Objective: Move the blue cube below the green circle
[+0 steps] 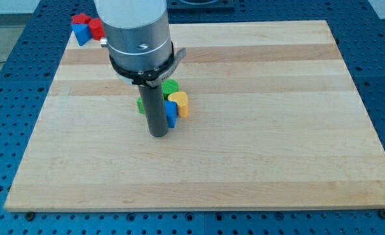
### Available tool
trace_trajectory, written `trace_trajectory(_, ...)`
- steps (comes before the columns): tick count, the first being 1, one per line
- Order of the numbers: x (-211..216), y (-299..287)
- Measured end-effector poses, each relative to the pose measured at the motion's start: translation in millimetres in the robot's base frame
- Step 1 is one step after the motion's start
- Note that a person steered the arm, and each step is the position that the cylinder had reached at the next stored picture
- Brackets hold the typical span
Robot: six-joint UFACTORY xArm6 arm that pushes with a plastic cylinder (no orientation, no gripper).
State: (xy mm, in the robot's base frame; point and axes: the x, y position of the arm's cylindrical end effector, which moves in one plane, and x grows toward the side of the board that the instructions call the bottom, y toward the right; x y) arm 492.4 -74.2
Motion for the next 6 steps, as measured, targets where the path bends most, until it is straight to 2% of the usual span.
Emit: trace_trajectory(6, -24.7, 17.4)
